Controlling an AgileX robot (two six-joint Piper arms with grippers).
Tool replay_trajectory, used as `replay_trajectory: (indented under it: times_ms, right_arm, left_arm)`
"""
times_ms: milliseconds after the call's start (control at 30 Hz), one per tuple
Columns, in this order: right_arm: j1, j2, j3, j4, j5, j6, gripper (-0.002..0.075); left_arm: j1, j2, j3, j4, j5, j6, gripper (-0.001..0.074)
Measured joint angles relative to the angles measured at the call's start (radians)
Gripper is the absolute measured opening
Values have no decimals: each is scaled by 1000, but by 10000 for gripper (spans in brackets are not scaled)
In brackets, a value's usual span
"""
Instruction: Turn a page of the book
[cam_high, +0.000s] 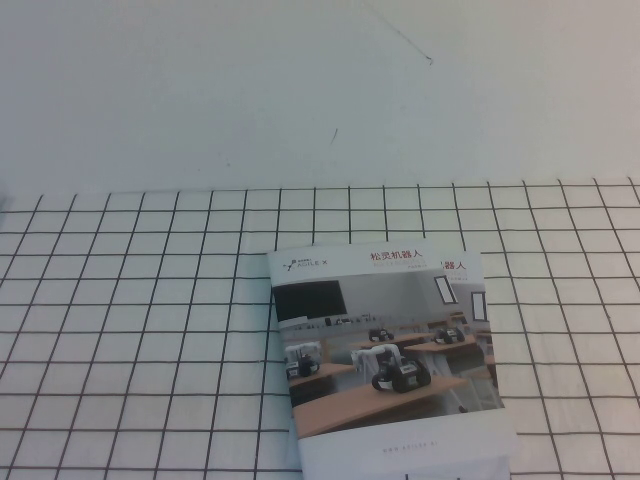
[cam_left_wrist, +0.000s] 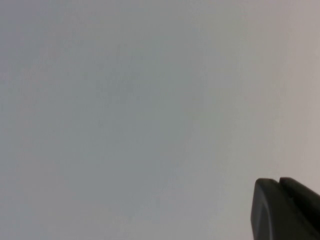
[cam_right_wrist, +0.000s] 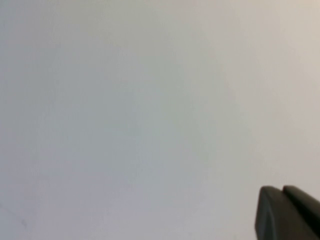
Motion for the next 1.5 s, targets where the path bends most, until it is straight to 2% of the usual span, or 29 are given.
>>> replay_trajectory:
  times_ms: [167, 367, 833, 1033, 1267, 1367, 1500]
  right_arm:
    - [0, 0, 0, 2, -245, 0, 9]
    - [0, 0, 0, 3, -432, 0, 9]
    - [0, 0, 0, 3, -471, 0, 9]
    - [0, 0, 0, 7, -504, 0, 9]
    - [0, 0, -2, -96, -687, 169, 9]
    - [0, 0, -69, -195, -673, 269, 9]
    - [0, 0, -264, -324, -566, 389, 9]
  left_arm:
    - [0, 0, 0, 0, -219, -5, -4]
    - [0, -1, 0, 11, -407, -9, -4]
    - [0, -2, 0, 254, -438, -7, -3]
    - [0, -2, 0, 285, -471, 4, -3]
    - [0, -2, 0, 213, -588, 4, -4]
    - [0, -2, -14, 170, -603, -21, -3]
    - [0, -2, -146, 153, -523, -40, -4]
